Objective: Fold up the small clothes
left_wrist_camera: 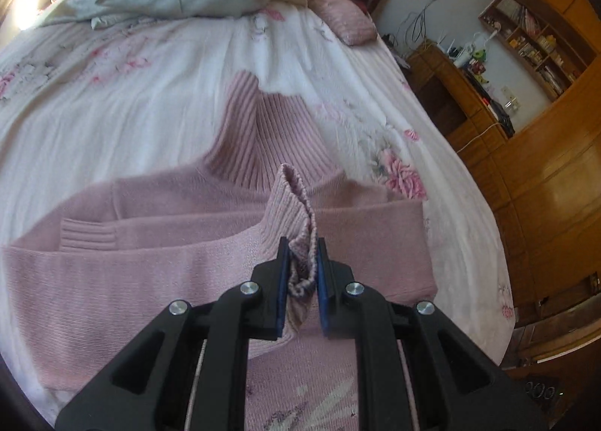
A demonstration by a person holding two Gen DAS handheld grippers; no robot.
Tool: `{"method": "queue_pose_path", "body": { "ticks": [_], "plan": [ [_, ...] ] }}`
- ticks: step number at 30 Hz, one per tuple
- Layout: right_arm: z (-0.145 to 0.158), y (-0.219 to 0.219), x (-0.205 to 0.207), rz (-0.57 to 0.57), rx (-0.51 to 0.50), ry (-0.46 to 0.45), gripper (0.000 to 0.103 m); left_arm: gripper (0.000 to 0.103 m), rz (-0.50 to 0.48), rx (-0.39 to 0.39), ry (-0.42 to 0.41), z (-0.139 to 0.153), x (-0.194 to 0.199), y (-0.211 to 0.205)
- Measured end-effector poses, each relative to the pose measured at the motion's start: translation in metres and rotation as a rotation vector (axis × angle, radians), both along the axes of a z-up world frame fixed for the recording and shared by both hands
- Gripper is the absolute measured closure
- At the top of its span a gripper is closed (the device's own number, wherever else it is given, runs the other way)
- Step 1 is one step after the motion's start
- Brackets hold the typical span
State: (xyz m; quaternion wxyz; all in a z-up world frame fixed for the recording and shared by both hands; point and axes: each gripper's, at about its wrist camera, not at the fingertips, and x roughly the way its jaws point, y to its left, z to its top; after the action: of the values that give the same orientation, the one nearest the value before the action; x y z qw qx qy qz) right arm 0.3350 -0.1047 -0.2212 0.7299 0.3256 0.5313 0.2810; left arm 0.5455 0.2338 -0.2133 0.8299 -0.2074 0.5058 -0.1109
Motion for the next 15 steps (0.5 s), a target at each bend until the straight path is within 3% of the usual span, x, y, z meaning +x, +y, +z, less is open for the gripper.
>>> {"method": "queue_pose_path", "body": {
  "ticks": [1, 3, 6, 12, 15],
  "plan": [
    [0.001, 0.000, 0.008, 0.006, -0.004, -0.002, 0.028, 0.079, -0.006, -0.005, 0.019, -0.009, 0.001, -0.003],
    [0.002, 0.000, 0.028, 0.018, 0.006, 0.004, 0.028, 0.046, 0.005, -0.046, 0.020, -0.017, -0.004, -0.002],
    [0.003, 0.012, 0.070, 0.062, 0.052, 0.018, 0.028, 0.028, 0.064, -0.144, -0.019, -0.011, -0.026, 0.021],
    [-0.025, 0.066, 0.170, 0.144, 0.080, 0.105, 0.041, 0.015, 0.061, -0.190, -0.065, 0.002, -0.122, 0.062],
    [-0.044, 0.094, 0.208, 0.160, 0.082, 0.155, 0.049, 0.014, 0.065, -0.206, -0.069, -0.003, -0.180, 0.083]
  ]
}}
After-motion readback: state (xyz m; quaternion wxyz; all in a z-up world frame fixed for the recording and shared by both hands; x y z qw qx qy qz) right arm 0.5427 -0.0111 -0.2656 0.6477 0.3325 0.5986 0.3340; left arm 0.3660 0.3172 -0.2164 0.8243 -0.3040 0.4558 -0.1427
